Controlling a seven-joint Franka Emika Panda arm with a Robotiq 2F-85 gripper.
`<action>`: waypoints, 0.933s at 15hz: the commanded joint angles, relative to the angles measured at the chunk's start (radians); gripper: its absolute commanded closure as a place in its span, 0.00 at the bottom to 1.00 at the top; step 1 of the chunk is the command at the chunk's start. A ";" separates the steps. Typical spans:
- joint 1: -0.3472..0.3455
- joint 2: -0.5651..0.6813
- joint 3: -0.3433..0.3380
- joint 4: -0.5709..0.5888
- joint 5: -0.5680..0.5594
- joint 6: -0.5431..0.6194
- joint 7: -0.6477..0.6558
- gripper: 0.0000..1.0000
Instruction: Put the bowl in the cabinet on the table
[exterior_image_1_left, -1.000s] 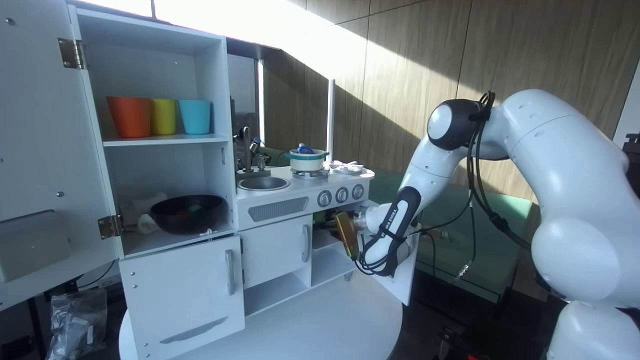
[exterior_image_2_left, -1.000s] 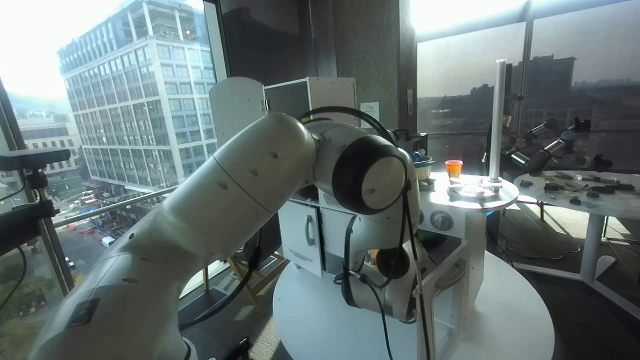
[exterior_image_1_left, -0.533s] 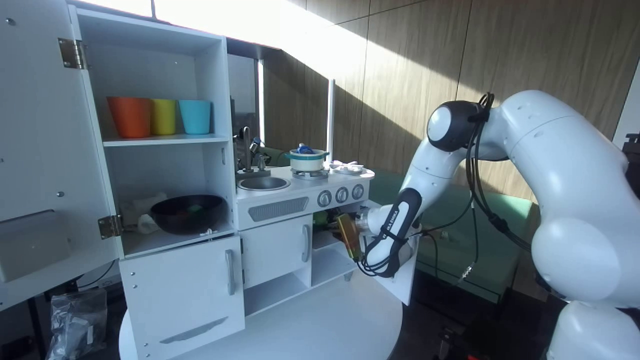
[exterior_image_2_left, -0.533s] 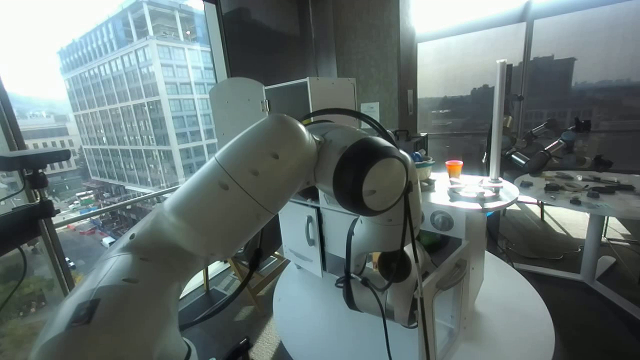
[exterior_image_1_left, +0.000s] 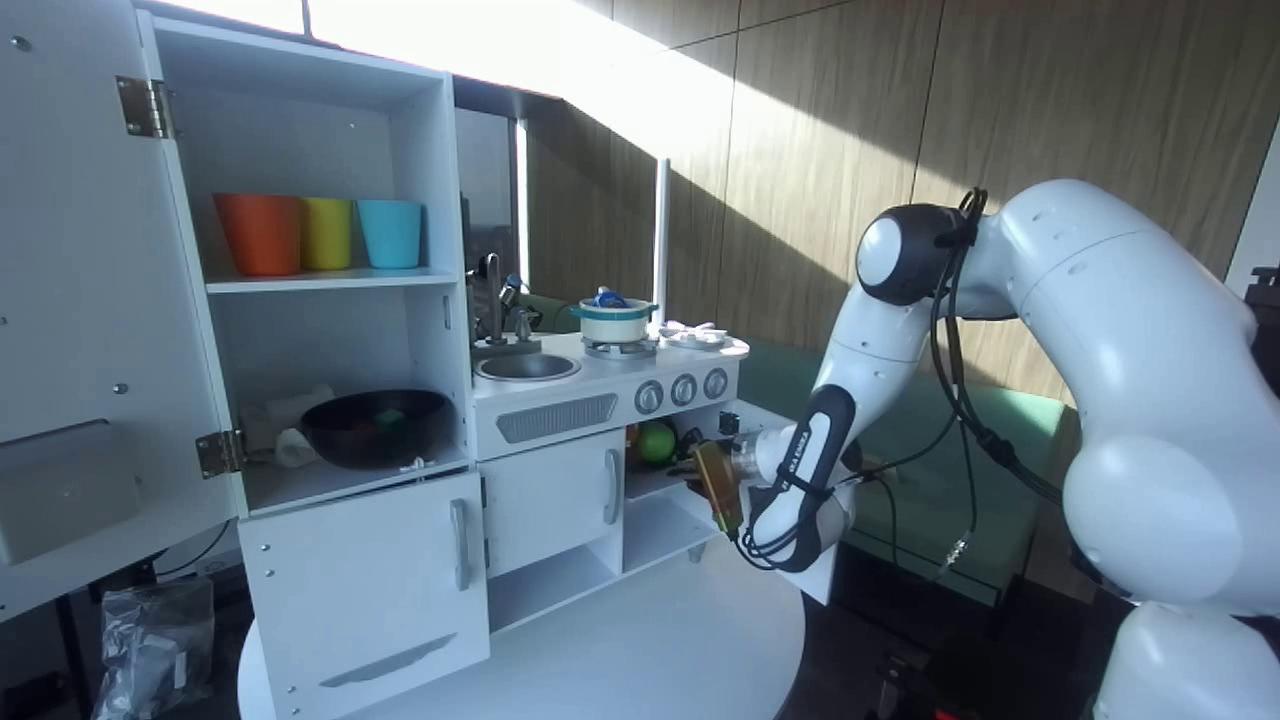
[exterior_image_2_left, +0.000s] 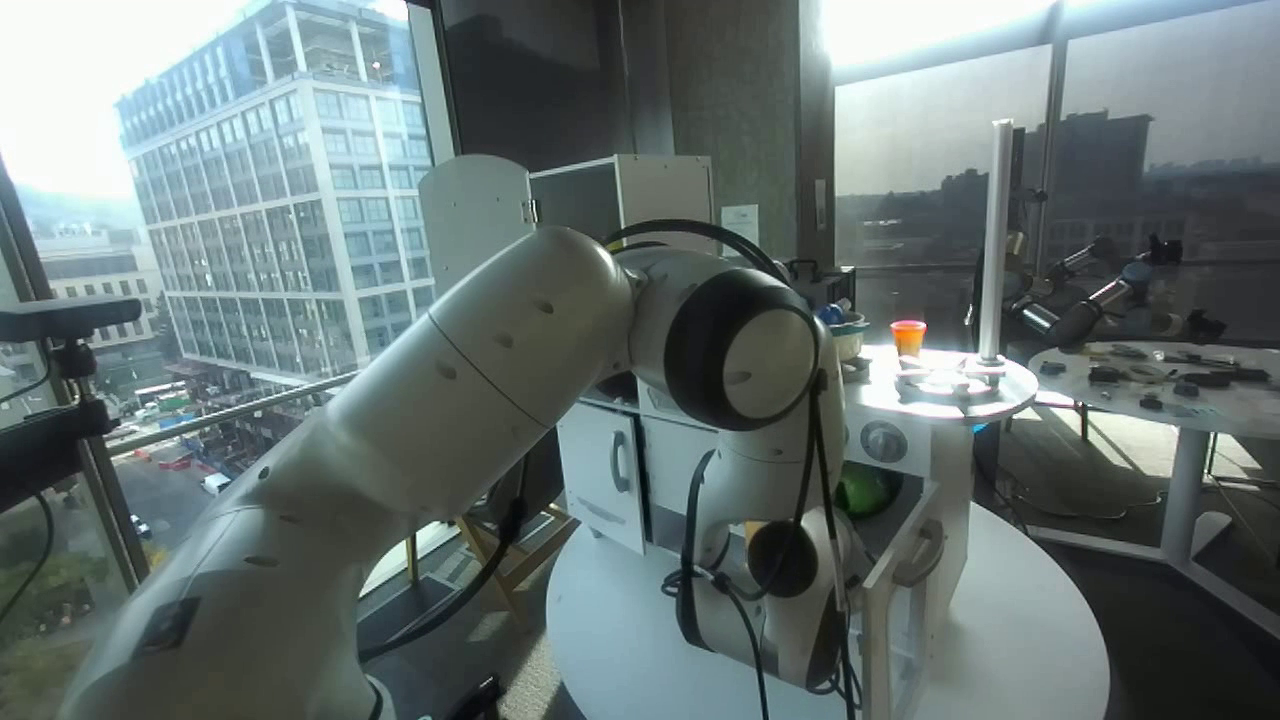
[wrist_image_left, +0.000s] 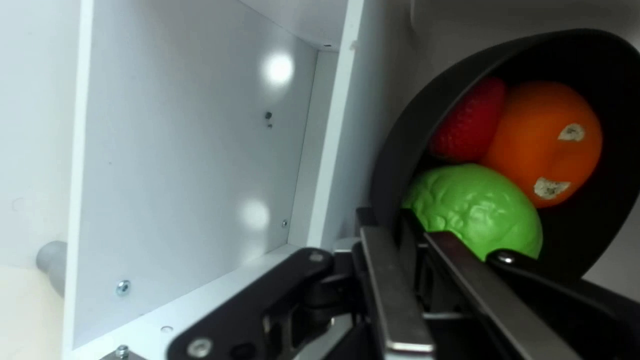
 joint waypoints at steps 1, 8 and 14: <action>0.021 -0.029 -0.024 -0.053 0.023 0.055 -0.014 0.85; 0.039 -0.033 -0.025 -0.070 0.020 0.092 -0.024 0.57; 0.057 -0.044 -0.028 -0.064 0.013 0.112 -0.014 0.23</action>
